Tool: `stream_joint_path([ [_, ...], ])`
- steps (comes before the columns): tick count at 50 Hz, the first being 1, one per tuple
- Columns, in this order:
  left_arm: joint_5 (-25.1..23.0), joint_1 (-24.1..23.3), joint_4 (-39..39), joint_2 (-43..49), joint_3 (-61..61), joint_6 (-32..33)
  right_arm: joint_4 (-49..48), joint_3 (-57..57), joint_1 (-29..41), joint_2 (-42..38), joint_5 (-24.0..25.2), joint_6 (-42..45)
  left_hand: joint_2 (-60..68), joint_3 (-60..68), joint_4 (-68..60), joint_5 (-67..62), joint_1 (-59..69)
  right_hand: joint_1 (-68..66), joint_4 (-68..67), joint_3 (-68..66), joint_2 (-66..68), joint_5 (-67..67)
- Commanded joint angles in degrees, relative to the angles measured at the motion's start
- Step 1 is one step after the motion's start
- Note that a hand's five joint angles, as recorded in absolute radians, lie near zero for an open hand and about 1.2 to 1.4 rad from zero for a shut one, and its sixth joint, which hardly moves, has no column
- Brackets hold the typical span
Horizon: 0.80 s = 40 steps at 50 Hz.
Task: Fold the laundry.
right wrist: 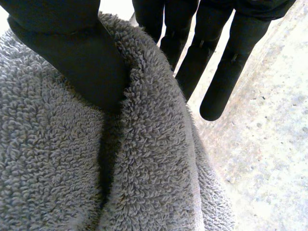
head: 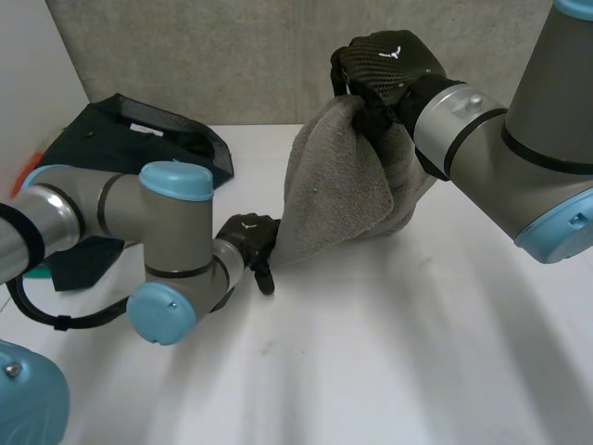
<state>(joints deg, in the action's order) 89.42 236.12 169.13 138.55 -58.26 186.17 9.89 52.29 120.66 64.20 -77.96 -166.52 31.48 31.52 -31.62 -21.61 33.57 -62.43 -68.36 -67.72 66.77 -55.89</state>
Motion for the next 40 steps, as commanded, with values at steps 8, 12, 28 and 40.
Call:
stream_joint_path([
  [8,5.59,2.06,-2.32,-9.08,-3.34,1.30,0.21,0.61,-2.53,-1.97,-0.70,4.18,48.52,48.48,-48.38,-48.39,46.43,-17.57,-11.64,-12.28,13.23,-14.11],
  [12,5.77,4.35,-2.32,-17.16,-8.17,6.21,0.57,1.84,-4.03,-3.91,-0.27,12.17,48.52,48.48,-48.38,-48.39,46.43,-17.57,-11.64,-12.28,13.23,-14.11],
  [28,2.60,4.35,-1.88,-28.43,-21.37,28.11,-8.92,2.03,-3.24,-20.87,6.59,41.45,48.52,48.48,-48.38,-48.39,46.43,34.17,40.10,39.46,-38.51,37.63],
  [40,4.80,4.09,-2.58,-33.08,-19.87,25.12,-1.64,0.79,-9.91,-6.82,4.13,4.39,48.52,48.48,-48.38,-48.39,46.43,52.43,58.36,57.72,-56.77,55.89],
])
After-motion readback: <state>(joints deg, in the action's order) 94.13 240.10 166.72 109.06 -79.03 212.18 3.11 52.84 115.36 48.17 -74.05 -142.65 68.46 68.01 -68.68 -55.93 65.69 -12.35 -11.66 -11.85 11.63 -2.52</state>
